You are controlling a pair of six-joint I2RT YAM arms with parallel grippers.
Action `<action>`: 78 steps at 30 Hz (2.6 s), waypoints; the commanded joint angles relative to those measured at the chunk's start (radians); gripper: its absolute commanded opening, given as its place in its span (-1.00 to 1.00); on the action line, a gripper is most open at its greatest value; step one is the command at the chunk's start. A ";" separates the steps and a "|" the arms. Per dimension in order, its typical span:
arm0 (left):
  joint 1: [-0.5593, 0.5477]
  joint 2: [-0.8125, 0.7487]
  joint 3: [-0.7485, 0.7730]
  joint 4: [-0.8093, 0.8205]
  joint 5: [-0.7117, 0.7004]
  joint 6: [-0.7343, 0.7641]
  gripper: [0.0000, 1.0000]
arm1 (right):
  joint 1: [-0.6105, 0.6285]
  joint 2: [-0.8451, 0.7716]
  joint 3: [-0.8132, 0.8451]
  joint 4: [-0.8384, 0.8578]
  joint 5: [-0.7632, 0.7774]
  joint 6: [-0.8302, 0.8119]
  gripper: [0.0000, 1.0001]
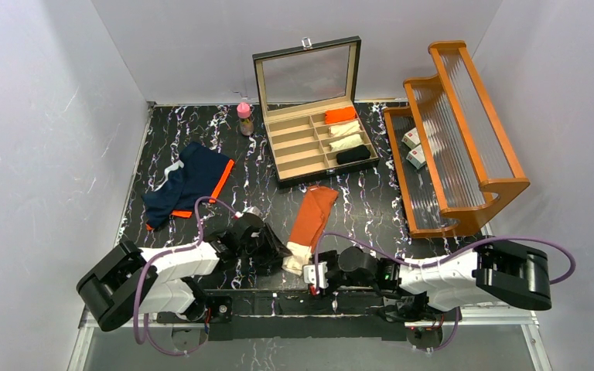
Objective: Roll the underwear
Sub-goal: Roll the underwear to the center of the board.
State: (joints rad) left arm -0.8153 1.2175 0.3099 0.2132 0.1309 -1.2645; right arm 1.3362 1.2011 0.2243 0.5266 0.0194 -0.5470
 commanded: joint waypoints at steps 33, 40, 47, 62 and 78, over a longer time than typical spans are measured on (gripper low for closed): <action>0.019 -0.067 0.021 -0.162 0.102 0.090 -1.00 | 0.048 0.126 0.078 0.049 -0.069 -0.268 0.21; 0.055 -0.110 -0.022 -0.055 0.153 -0.025 -1.00 | 0.065 0.133 0.059 0.071 -0.047 -0.268 0.23; 0.056 -0.096 -0.056 0.012 0.172 -0.075 -1.00 | 0.084 0.170 0.040 0.188 0.025 -0.280 0.28; 0.057 -0.125 -0.045 -0.086 0.128 -0.031 -1.00 | 0.101 0.340 0.039 0.289 0.121 -0.156 -0.06; 0.057 -0.145 -0.038 -0.136 0.119 -0.001 -1.00 | 0.089 0.410 0.035 0.306 0.118 -0.039 -0.74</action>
State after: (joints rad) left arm -0.7620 1.0889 0.2535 0.1148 0.2615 -1.2828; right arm 1.4342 1.5738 0.2764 0.9298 0.1549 -0.6462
